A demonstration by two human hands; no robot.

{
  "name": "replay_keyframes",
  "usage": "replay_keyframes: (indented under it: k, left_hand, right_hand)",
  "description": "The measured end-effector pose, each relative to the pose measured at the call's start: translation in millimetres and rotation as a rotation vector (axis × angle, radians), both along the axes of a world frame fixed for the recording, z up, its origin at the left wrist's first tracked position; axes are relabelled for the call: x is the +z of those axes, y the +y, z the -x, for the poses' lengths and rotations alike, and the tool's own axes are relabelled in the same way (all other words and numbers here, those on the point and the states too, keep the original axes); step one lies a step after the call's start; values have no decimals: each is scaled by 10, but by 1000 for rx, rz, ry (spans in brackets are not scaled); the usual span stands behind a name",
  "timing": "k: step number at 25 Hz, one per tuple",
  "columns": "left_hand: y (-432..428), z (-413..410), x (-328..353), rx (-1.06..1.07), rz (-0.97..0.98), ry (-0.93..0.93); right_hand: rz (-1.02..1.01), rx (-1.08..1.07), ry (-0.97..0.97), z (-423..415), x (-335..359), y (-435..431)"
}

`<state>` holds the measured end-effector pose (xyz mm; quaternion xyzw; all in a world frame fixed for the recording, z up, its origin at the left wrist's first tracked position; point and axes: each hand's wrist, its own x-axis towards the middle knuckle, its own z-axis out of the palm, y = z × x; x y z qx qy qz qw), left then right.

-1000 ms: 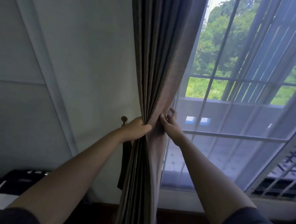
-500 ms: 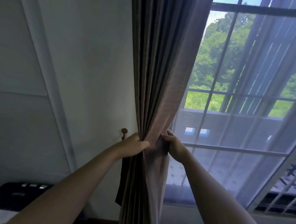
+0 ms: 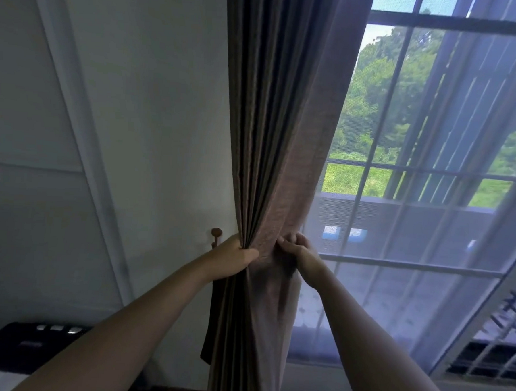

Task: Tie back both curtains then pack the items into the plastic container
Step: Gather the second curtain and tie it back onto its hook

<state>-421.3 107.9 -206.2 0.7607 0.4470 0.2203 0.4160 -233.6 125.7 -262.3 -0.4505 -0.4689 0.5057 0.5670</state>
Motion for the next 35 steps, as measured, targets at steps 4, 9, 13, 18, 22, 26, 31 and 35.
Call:
replay_keyframes:
  k: [4,9,13,18,22,26,31,35]
  left_hand:
    - [8,-151,-23,101,-50,-31]
    - [78,-389,8,201,-128,-58]
    - [221,-532,-42,253,-176,-62]
    - [246,-615,-66,240,-154,-64]
    - [245,-647,-77,249,-154,-101]
    - [208,-651,-73,249,-147,-118]
    - [156,-680,-85,265,-125,-134]
    - [158,-662,-94,249,-91,-147]
  right_hand:
    - [-81,-288,-402,92,-119,-12]
    - [-180,-280,-465,15,-267,-163]
    - [-145,-106,-239,11,-252,-264]
    - [-95,8,141,-108,-214,-371]
    - [-73,56,358,-140,-250,-405]
    - [-64,81,556,-110,-265,-429]
    - [7,85,607,9,-261,-465]
    - [-7,112,590,22,-276,-531]
